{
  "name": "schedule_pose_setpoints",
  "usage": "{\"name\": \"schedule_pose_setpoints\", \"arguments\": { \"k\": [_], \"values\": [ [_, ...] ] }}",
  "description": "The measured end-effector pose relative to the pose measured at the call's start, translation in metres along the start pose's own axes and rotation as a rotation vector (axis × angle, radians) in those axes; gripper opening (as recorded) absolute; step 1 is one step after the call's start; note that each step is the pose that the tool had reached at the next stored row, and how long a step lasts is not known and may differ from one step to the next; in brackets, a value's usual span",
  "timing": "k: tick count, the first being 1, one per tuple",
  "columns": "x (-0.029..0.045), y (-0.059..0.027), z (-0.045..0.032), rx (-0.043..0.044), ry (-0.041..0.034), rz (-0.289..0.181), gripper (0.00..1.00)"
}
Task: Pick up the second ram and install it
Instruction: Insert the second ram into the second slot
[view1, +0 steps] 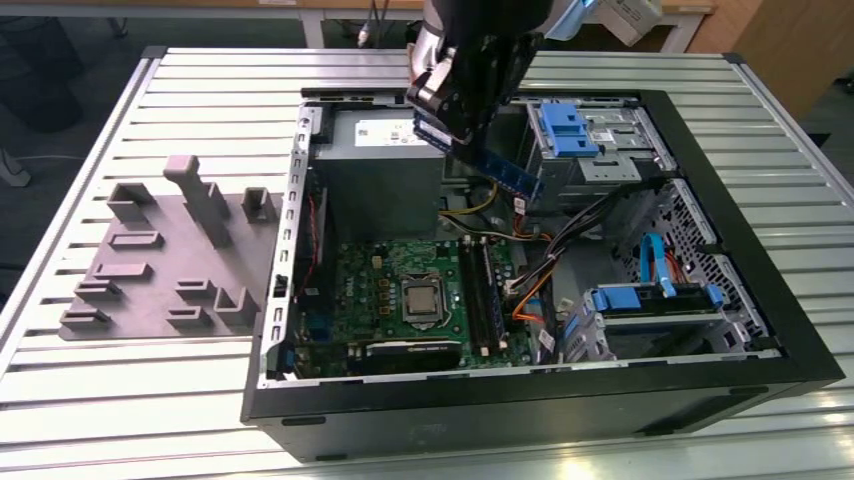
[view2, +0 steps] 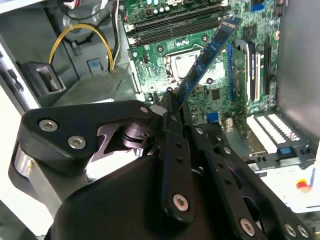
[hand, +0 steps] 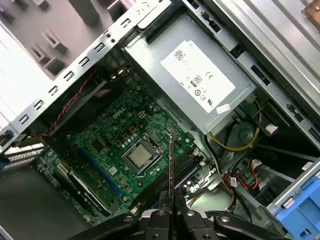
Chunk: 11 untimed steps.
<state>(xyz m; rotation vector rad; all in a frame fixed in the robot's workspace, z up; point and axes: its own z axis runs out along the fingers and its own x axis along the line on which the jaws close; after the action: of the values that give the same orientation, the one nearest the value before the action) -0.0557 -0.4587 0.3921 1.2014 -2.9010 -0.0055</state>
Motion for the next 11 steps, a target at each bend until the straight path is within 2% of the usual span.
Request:
{"name": "schedule_pose_setpoints", "arguments": {
  "k": [11],
  "values": [
    [-0.0002, 0.0001, 0.0013, 0.0001, -0.0005, 0.183, 0.14]
  ]
}}
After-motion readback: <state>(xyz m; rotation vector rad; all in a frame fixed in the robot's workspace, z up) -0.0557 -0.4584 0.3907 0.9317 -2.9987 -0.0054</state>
